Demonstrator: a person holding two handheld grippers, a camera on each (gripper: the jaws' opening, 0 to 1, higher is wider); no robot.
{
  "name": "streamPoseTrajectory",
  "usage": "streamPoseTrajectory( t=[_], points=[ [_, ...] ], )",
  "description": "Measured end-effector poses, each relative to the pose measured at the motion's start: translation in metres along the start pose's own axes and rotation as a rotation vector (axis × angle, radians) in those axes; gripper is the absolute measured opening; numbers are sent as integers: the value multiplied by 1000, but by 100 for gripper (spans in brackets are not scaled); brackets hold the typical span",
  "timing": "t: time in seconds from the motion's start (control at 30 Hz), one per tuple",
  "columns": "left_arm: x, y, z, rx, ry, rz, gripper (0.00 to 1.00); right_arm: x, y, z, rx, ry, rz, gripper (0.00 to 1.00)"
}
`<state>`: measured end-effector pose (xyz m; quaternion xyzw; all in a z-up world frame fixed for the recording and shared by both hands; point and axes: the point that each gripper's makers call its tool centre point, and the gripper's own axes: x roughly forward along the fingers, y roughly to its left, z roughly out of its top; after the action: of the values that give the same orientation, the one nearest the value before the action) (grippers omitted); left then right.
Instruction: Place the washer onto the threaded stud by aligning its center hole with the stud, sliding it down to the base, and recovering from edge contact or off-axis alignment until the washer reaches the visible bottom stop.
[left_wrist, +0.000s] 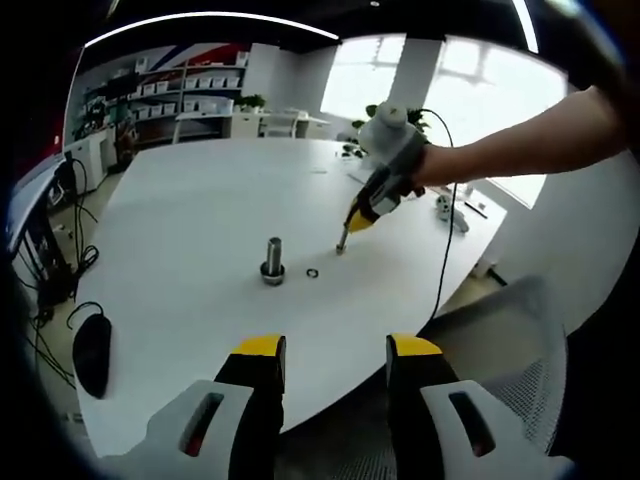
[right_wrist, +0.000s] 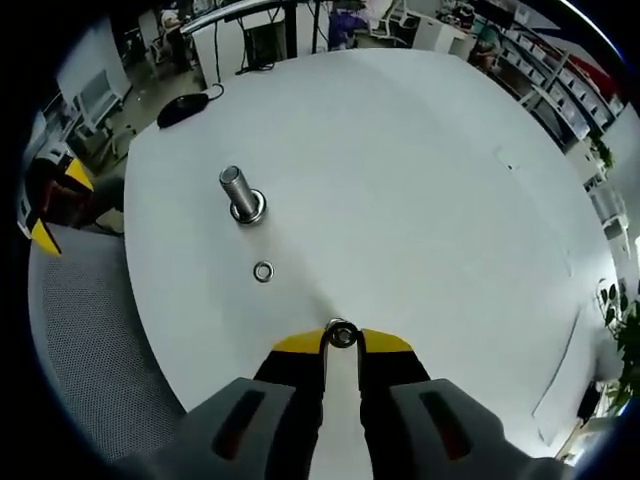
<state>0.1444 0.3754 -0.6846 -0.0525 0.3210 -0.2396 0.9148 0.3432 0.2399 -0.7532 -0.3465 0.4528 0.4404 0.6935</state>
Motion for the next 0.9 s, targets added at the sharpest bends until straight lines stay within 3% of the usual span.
streamPoseTrajectory(
  t=[0.37, 0.9],
  points=[
    [0, 1, -4, 1, 6, 11, 38, 18, -1, -11, -20, 64, 18, 14],
    [0, 0, -11, -2, 20, 22, 38, 35, -3, -18, 3, 82, 32, 16]
  ],
)
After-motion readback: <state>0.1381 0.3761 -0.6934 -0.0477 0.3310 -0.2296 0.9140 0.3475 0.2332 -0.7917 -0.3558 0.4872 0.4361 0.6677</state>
